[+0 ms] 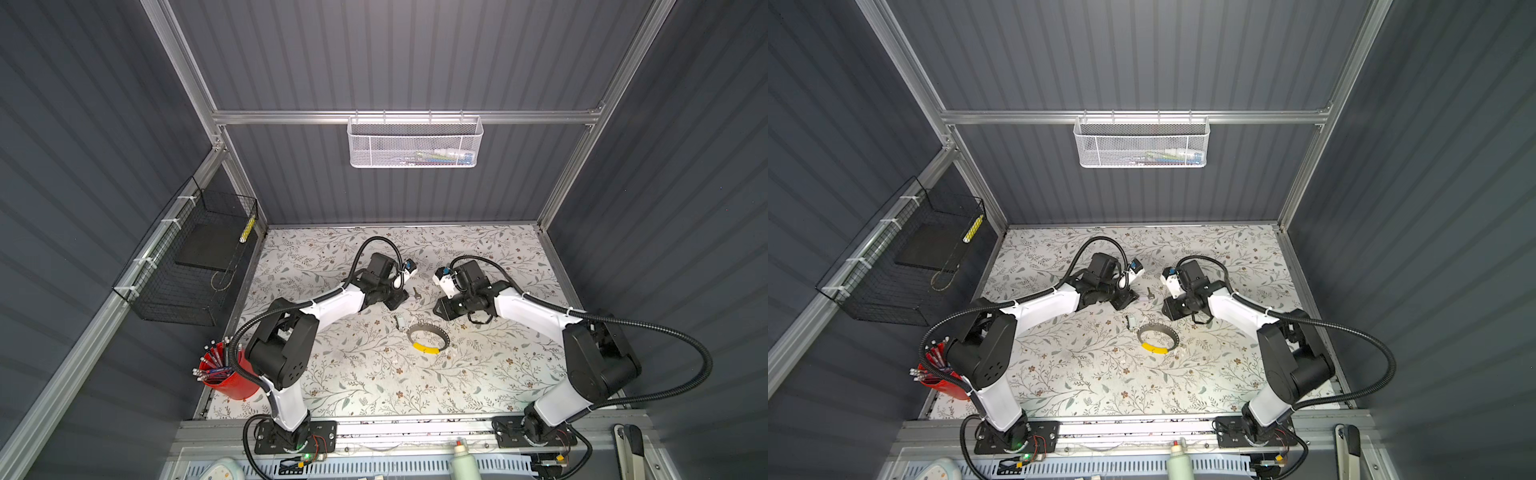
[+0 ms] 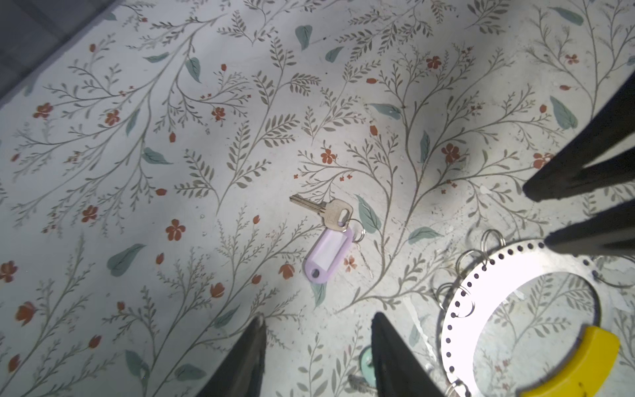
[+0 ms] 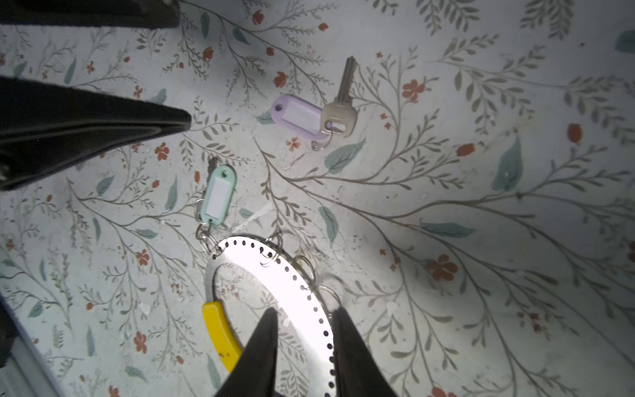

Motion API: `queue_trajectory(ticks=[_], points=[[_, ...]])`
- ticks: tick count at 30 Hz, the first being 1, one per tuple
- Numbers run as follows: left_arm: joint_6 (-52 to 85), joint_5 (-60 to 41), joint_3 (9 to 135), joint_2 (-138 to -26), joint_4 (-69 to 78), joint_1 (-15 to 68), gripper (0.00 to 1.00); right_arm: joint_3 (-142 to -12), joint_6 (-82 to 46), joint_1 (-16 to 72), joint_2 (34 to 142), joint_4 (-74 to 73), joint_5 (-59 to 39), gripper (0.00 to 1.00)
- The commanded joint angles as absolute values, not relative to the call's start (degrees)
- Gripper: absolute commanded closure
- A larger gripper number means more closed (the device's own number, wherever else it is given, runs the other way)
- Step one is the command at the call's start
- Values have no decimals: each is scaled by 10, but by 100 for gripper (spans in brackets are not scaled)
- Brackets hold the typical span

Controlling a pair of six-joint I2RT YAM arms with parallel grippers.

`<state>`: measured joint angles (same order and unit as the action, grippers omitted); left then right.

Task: Put the keys on the keyring

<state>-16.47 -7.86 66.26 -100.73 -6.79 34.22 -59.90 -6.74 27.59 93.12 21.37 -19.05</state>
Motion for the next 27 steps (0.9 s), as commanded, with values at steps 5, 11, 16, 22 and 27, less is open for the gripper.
queue_trajectory(ticks=[5,11,16,22,27], points=[[-92,-62,622,-952,-11,298,49,-730,-260,296,993,392,-238,69],[-89,-63,615,-937,-3,294,48,-719,-387,312,1011,364,-233,68],[-84,-64,594,-925,15,294,48,-741,-402,329,1028,400,-199,65],[-81,-60,583,-916,21,294,47,-744,-411,332,1047,413,-181,64],[-82,-55,571,-911,28,293,47,-759,-406,332,1073,423,-208,64]])
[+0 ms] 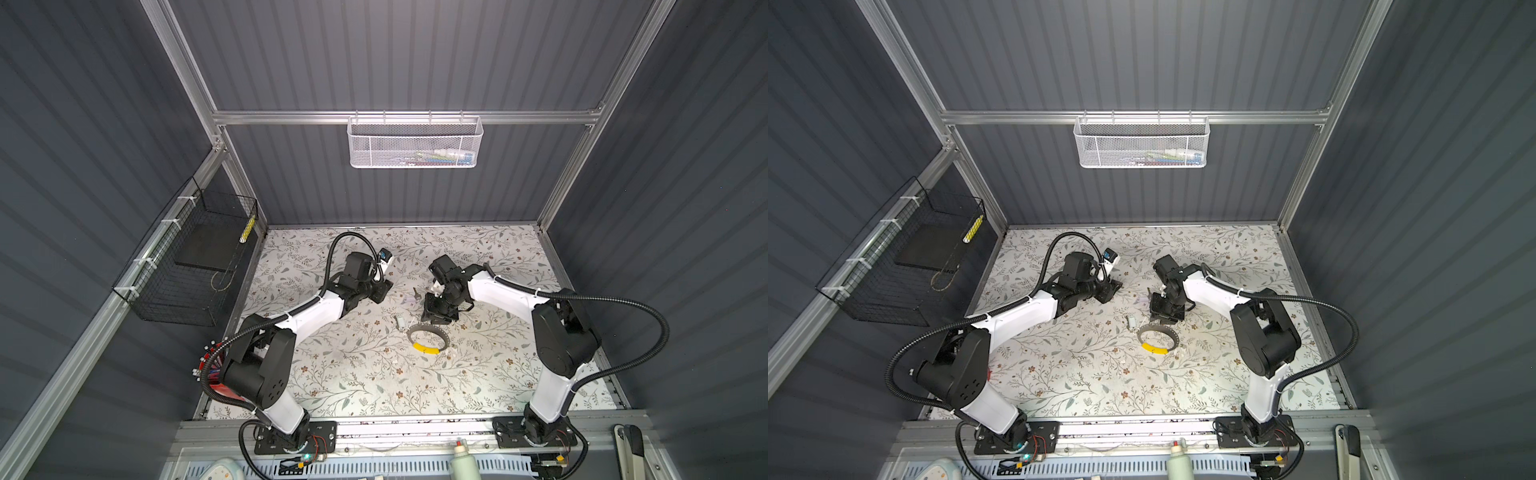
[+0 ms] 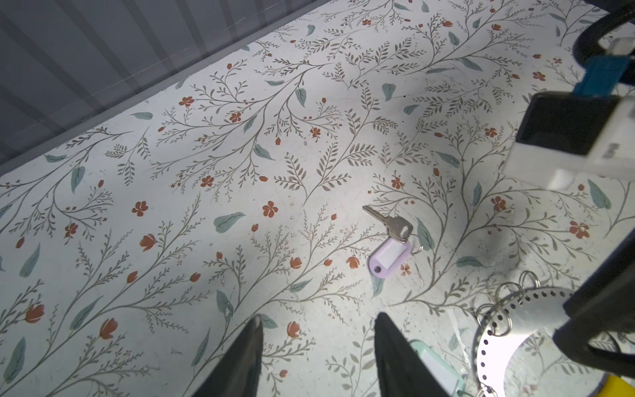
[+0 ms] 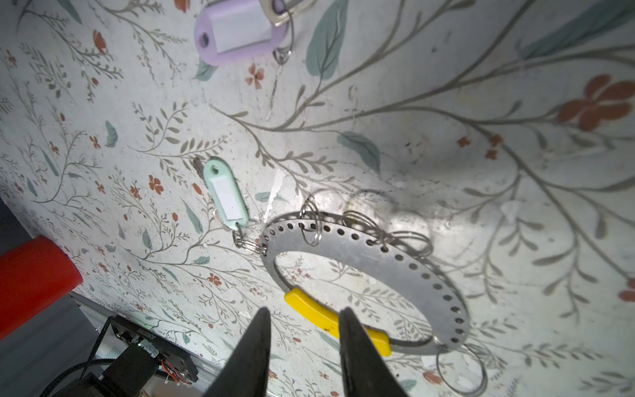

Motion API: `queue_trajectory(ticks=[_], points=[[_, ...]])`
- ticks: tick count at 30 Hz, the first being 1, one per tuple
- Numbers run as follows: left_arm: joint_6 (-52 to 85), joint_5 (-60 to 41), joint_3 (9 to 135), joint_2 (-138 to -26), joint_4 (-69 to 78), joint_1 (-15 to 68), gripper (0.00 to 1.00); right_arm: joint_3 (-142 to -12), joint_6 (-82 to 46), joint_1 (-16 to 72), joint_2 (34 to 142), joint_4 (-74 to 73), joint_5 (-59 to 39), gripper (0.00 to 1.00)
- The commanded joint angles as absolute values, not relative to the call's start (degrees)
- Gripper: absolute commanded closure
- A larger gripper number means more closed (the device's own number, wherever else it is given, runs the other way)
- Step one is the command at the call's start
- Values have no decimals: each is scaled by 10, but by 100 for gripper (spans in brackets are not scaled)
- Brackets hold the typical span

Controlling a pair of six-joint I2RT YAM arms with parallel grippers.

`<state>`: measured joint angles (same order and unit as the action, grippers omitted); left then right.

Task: Put the keys on the keyring

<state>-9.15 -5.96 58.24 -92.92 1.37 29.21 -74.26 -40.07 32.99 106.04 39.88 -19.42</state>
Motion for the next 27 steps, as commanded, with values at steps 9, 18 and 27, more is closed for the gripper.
queue_trajectory(ticks=[9,18,27], points=[[-88,-56,569,-914,31,293,46,-774,-403,331,1095,429,-219,64],[-90,-59,569,-917,31,293,46,-802,-397,331,1129,450,-223,66],[-89,-59,565,-918,33,292,46,-822,-396,327,1148,466,-213,68]])
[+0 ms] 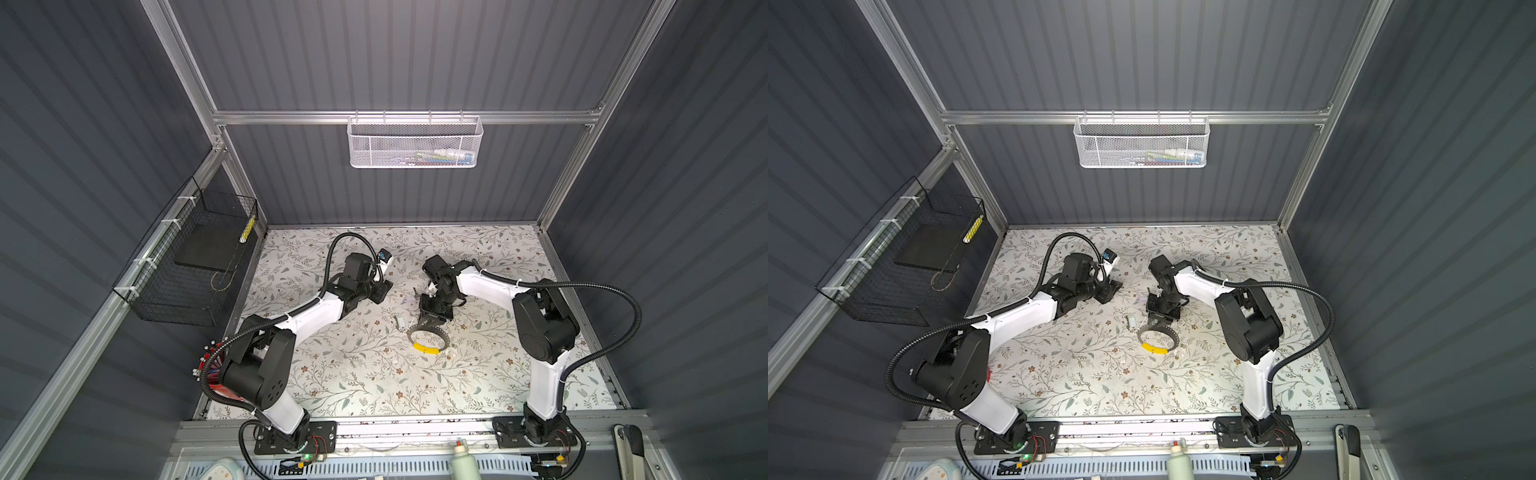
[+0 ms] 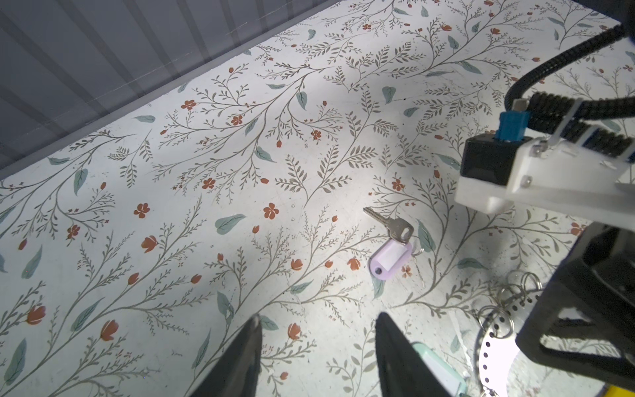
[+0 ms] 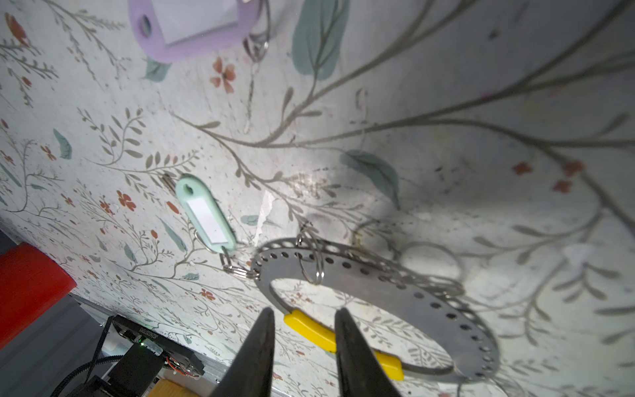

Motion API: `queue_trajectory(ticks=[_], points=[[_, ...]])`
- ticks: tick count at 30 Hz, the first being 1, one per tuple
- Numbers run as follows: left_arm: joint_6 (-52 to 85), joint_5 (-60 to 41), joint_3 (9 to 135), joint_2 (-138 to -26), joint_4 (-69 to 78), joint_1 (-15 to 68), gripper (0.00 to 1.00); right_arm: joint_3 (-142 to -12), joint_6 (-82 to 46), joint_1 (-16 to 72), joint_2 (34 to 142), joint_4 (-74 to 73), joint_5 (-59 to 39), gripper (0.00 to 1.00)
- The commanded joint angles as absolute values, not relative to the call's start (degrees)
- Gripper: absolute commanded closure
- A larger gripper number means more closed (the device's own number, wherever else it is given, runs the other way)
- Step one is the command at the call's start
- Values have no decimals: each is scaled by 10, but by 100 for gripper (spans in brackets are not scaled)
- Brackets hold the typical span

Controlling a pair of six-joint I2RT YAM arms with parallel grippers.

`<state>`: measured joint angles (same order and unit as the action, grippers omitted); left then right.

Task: Put the keys on the keyring

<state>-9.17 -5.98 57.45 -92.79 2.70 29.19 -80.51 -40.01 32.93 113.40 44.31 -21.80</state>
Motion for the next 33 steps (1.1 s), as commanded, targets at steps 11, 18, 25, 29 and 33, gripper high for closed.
queue_trajectory(ticks=[11,18,25,29,33], points=[[-92,-57,559,-915,33,291,46,-853,-389,327,1179,491,-207,72],[-91,-60,559,-916,35,290,46,-872,-385,327,1197,507,-203,76],[-91,-61,559,-917,35,288,46,-888,-381,326,1211,521,-204,80],[-91,-62,558,-918,36,287,46,-890,-381,326,1213,523,-203,80],[-91,-63,558,-919,36,287,46,-892,-381,326,1213,524,-203,79]])
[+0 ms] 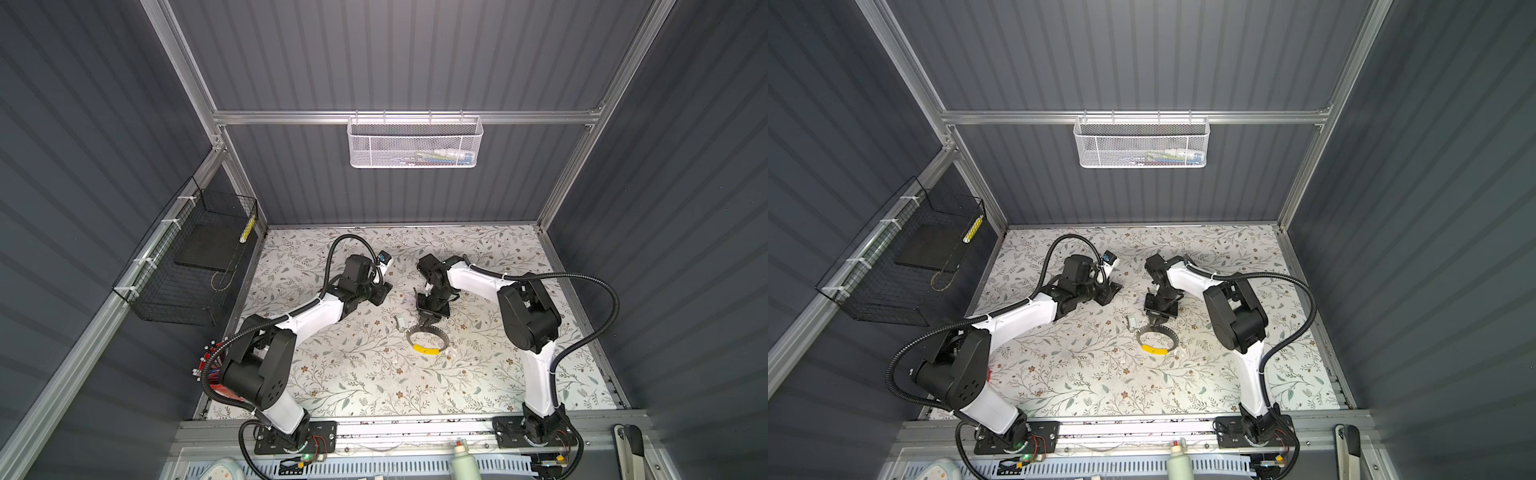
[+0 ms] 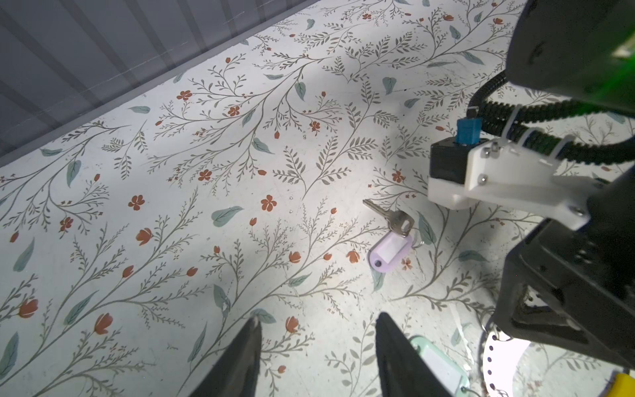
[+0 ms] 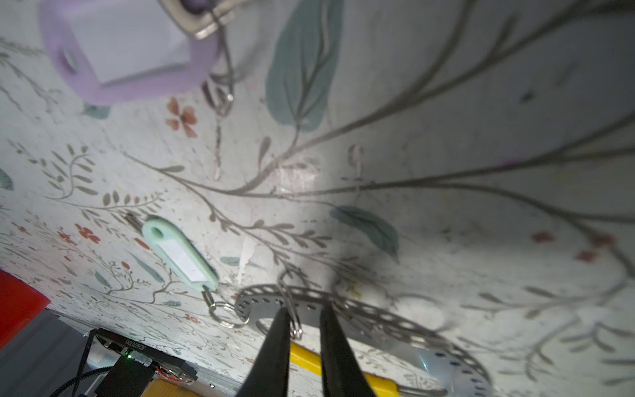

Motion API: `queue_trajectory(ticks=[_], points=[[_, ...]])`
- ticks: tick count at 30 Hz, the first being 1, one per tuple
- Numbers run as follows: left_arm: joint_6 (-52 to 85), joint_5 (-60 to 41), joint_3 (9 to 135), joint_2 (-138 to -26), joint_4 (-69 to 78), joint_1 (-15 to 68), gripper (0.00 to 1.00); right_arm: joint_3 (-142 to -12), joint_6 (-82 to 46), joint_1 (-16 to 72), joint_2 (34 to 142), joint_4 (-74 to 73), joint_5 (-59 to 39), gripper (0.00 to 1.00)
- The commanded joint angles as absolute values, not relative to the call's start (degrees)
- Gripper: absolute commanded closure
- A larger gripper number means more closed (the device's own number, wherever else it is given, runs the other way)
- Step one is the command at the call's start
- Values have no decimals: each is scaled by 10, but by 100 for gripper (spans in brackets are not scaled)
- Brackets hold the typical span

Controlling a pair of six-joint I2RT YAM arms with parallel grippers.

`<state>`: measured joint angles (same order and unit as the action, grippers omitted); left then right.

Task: Put the keys on the keyring

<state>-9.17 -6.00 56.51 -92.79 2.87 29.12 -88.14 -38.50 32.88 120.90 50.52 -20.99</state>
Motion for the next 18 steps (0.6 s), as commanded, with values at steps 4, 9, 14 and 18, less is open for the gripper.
queue_trajectory(ticks=[4,9,14,18], points=[[-90,-66,557,-920,37,287,46,-897,-379,326,1218,527,-203,81],[-90,-67,556,-920,37,286,46,-903,-376,326,1224,531,-205,84],[-90,-66,556,-919,37,286,46,-904,-375,327,1224,533,-205,86],[-91,-67,555,-919,37,285,46,-904,-375,327,1223,532,-205,88]])
